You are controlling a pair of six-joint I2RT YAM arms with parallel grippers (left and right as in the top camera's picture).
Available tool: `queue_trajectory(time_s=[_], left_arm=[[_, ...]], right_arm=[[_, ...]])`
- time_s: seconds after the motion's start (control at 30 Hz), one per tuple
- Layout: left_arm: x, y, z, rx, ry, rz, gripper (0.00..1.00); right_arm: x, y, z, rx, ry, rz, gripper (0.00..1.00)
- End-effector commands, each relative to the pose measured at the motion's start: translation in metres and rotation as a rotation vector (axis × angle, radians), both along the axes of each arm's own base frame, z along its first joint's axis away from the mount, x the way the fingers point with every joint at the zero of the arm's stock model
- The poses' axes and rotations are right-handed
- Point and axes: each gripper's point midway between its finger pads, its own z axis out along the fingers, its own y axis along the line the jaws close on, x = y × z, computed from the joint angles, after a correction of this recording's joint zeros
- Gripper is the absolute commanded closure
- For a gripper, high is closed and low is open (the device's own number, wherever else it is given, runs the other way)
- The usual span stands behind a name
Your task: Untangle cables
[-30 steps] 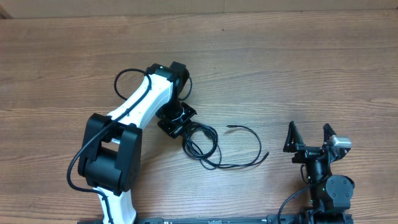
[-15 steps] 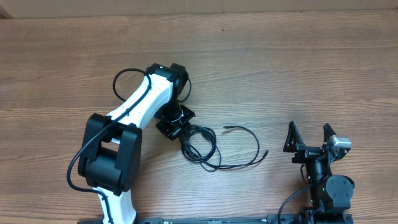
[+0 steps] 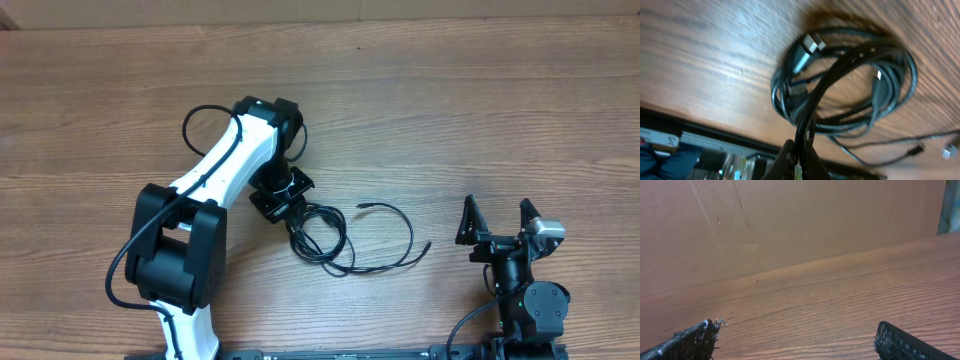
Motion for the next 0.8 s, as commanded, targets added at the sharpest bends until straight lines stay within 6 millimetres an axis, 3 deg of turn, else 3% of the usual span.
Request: queue_trajectory(time_s=[0.0, 0.2, 0.3, 0.37, 0.5, 0.67, 0.77], left_arm=[[0.000, -0.019, 0.012, -0.105, 0.032, 0.020, 0.96], [-0.003, -0.026, 0.017, -0.152, 0.056, 0.035, 0.96], [-0.004, -0.032, 0.020, -0.186, 0.065, 0.046, 0.96], [0.000, -0.033, 0.018, -0.191, 0.049, 0.043, 0.96], [0.013, -0.039, 0.015, -0.220, -0.012, 0.038, 0.96], [0.026, -0.050, 0.015, -0.284, -0.067, 0.040, 0.96], [0.031, -0.053, 0.015, -0.300, -0.088, 0.038, 0.96]], right_arm=[[0.000, 0.001, -0.001, -0.008, -0.008, 0.004, 0.00], [0.000, 0.000, 0.000, -0.008, -0.011, 0.003, 0.00], [-0.001, -0.010, 0.019, -0.015, -0.087, -0.056, 0.00], [0.000, -0.003, 0.017, 0.021, -0.080, -0.019, 0.00], [-0.004, 0.037, 0.017, 0.307, -0.046, 0.219, 0.00], [-0.039, 0.108, 0.009, 0.629, 0.175, 0.652, 0.00], [-0.051, 0.121, 0.006, 0.741, 0.273, 0.735, 0.00]])
